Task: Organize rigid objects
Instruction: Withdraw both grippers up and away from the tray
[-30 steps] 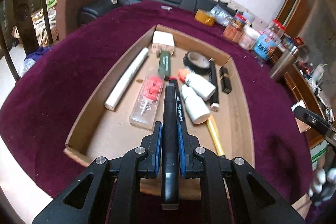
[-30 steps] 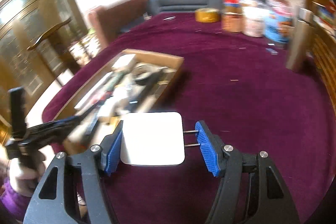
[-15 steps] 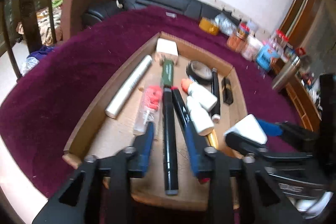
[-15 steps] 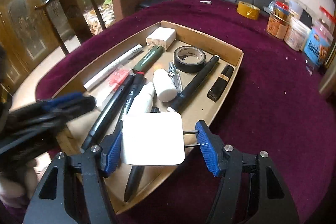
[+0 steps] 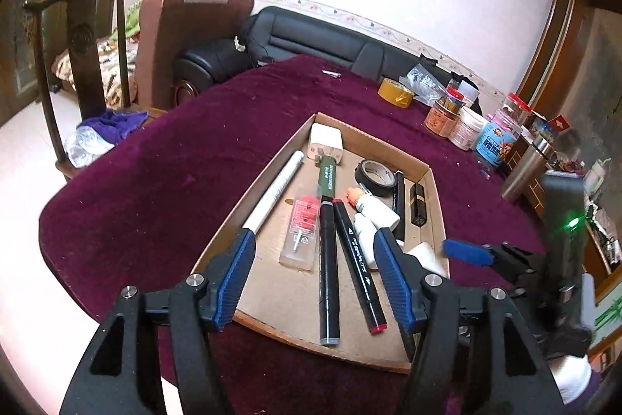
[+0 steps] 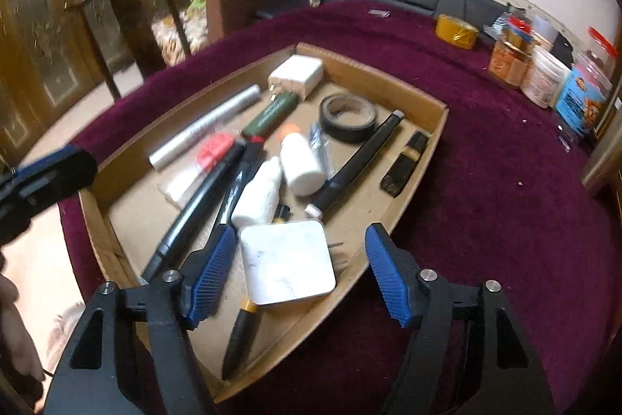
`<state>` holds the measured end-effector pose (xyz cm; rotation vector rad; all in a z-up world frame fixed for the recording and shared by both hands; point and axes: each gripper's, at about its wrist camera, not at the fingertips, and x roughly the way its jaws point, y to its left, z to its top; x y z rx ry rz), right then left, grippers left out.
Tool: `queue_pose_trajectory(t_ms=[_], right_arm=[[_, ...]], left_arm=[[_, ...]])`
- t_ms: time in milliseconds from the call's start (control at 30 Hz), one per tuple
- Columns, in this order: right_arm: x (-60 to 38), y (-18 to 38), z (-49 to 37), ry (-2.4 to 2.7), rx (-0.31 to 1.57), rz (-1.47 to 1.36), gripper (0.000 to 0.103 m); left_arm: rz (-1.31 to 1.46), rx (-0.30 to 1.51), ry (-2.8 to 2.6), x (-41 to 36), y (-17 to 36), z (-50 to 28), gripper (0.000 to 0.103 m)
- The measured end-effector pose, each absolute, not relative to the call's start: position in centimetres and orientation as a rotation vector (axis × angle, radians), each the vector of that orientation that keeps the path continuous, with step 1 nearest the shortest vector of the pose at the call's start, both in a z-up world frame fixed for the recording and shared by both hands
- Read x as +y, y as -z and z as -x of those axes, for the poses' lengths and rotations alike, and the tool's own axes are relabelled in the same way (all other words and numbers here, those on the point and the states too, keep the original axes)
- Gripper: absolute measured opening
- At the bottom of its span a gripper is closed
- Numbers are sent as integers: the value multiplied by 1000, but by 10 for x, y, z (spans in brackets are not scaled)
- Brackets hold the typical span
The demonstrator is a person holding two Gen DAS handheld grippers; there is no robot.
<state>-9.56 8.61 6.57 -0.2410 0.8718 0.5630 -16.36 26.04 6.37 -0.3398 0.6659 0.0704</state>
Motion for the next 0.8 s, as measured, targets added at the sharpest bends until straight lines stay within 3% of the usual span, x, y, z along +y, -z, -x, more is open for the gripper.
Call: queue_pose_trajectory(t_ms=[167,300,367,433,467,600,800], right_arm=[[71,-79,103,-509,803,181,74],[43,-91,122,-485,738,30,74],[30,-94,134,-473,716,-36,74],[21,-95,147,-464,691,-83,74],[17,-96,152,-457,677,-96,74],[14,-105,177,-433,613,-85,74],[13,-121,209,-410,558,-42,77]], left_arm=[[315,638,-89,255,-72,173,57],[205,514,-204,244,-93,196,58],[132,430,-270,234,-104,209,71],[70,313,-349,221,-118,230,96],[54,256,-374,216,-123,240,101],[38,77,-396,197,-143,279,102],[56,265,-273,183,-146,274,102]])
